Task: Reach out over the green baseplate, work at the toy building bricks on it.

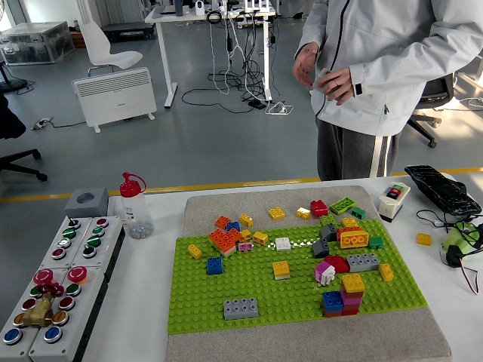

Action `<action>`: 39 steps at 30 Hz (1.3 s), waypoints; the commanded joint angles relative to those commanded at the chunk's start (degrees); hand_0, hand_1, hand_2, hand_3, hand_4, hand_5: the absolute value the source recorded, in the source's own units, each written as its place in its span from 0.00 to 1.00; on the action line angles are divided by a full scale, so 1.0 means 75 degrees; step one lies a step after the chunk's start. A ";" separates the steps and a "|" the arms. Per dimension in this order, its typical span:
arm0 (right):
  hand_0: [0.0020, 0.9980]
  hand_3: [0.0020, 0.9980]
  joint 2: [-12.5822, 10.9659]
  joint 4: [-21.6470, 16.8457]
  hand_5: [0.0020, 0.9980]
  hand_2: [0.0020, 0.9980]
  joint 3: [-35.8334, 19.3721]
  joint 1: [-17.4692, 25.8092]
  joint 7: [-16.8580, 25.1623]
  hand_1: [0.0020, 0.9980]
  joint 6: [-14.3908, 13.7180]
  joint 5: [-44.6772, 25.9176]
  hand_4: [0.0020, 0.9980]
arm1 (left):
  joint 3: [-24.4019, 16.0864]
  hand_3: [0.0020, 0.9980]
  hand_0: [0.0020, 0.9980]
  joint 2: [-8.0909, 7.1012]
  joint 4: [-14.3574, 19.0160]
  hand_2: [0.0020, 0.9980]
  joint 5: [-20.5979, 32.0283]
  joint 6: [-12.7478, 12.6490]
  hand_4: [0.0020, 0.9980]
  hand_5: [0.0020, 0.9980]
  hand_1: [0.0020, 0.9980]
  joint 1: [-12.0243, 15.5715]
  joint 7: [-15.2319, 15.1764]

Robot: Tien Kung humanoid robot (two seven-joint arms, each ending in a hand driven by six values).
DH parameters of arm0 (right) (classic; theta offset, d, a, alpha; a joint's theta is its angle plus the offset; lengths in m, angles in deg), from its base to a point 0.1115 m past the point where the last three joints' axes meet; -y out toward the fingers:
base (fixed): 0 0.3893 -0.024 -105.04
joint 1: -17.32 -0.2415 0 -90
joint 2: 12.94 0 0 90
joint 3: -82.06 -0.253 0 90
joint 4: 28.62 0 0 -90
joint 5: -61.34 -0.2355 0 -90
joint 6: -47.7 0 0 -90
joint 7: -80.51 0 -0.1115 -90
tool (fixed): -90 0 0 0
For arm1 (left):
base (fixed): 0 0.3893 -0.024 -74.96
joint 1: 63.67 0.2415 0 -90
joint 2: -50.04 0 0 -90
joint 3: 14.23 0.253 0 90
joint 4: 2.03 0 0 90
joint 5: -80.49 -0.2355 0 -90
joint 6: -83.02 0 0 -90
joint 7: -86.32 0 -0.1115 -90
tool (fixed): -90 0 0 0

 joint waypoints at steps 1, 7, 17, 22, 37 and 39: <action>0.74 0.66 0.0001 0.0002 0.39 0.74 -0.0005 -0.0008 0.0016 0.69 0.0000 -0.0006 0.41 | -0.0004 0.61 0.68 0.0001 0.0000 0.66 -0.0002 -0.0003 0.36 1.00 0.68 -0.0002 0.0000; 0.68 0.68 0.0016 0.0033 0.35 0.73 -0.0041 -0.0070 0.0129 0.66 -0.0062 -0.0048 0.42 | -0.0014 0.61 0.68 -0.0002 0.0000 0.66 0.0027 -0.0020 0.35 1.00 0.68 -0.0003 -0.0005; 0.31 0.50 0.0068 0.0282 0.35 0.46 -0.0123 -0.0132 0.0302 0.40 -0.0417 -0.0371 0.41 | -0.0012 0.61 0.67 -0.0039 0.0000 0.66 0.0095 -0.0020 0.35 1.00 0.68 0.0009 0.0001; 0.31 0.50 0.0089 0.0418 0.35 0.46 -0.0158 -0.0145 0.0258 0.40 -0.0426 -0.0702 0.41 | -0.0016 0.61 0.67 -0.0063 0.0000 0.66 0.0126 -0.0022 0.35 1.00 0.68 0.0016 -0.0002; 0.72 0.64 0.0121 0.0564 0.48 0.69 -0.0330 -0.0212 -0.0304 0.65 -0.0150 -0.1040 0.57 | 0.0022 0.61 0.68 -0.0123 0.0000 0.66 0.0196 -0.0020 0.35 1.00 0.68 -0.0026 -0.0036; 0.72 0.64 0.0106 0.0574 0.48 0.69 -0.0356 -0.0231 -0.0359 0.65 -0.0104 -0.0976 0.57 | 0.0021 0.61 0.68 -0.0128 0.0000 0.66 0.0185 -0.0022 0.35 1.00 0.68 -0.0030 -0.0035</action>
